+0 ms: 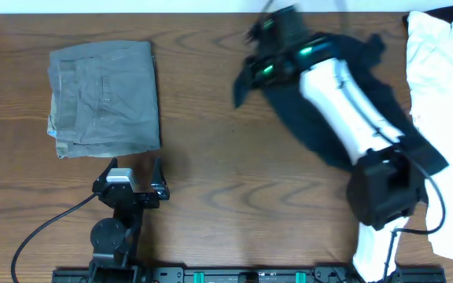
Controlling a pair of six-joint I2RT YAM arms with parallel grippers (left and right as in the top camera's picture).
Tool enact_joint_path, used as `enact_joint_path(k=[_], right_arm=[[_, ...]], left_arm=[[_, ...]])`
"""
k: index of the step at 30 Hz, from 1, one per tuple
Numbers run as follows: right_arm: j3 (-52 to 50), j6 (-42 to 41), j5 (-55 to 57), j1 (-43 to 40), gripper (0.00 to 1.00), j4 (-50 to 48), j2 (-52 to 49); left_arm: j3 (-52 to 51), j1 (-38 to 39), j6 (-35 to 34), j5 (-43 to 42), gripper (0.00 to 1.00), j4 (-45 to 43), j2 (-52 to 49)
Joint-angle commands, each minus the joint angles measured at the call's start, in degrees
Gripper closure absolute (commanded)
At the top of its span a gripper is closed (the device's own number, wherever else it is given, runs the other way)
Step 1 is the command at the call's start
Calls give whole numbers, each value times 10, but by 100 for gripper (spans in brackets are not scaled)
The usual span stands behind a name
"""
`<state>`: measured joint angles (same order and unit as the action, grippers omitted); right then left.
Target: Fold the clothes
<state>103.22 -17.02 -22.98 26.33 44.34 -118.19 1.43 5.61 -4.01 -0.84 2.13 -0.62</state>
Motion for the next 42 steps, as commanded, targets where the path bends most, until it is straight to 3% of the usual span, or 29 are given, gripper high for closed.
enact_joint_path(k=[1,7,33,36,42], right_arm=[[-10,-3,6,54,89,3,-16],[-10,-4,15,97,88,-4,-17],[-10,-15,-50,97,92,-35,-17],[-10,-19,-66,97,92,-47,-17],[-10,-29,-95,96,94,-74,-17]], left_arm=[[-12,-3,9,17,2,21,4],[-12,-3,9,17,2,21,4],[-12,-3,10,17,2,21,4],[-12,-3,7,16,2,-10,4],[-12,-3,-42,-116,2,-21,2]])
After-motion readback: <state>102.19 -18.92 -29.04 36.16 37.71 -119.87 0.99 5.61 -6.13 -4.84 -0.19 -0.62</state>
